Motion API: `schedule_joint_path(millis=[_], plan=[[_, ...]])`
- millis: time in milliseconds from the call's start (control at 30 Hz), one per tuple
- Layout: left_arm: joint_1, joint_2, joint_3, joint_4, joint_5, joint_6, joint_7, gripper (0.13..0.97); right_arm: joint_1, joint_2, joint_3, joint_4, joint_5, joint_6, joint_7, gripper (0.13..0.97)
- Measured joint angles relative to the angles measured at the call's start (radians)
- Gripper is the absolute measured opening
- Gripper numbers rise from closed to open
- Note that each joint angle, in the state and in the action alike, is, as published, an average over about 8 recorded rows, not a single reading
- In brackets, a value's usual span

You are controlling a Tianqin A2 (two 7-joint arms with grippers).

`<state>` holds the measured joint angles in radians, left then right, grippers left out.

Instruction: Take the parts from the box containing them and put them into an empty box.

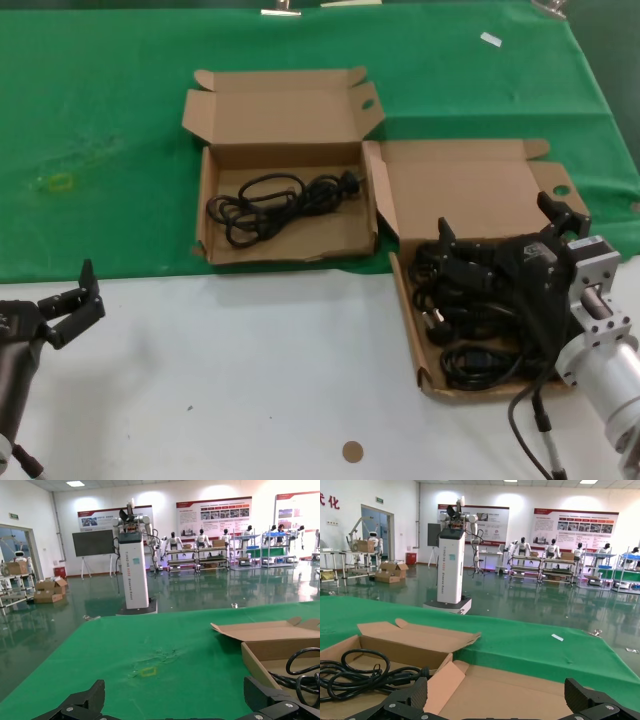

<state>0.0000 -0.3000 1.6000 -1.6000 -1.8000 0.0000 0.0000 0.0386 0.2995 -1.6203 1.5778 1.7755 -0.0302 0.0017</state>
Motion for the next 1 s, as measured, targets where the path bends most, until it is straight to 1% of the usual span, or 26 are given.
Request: schedule_joint_path(millis=[1000], plan=[[0.0, 0.0, 0.0, 0.0, 0.0, 0.0, 0.0, 0.966, 0.0, 0.0, 0.0, 0.0, 0.0, 0.0, 0.0, 0.966]])
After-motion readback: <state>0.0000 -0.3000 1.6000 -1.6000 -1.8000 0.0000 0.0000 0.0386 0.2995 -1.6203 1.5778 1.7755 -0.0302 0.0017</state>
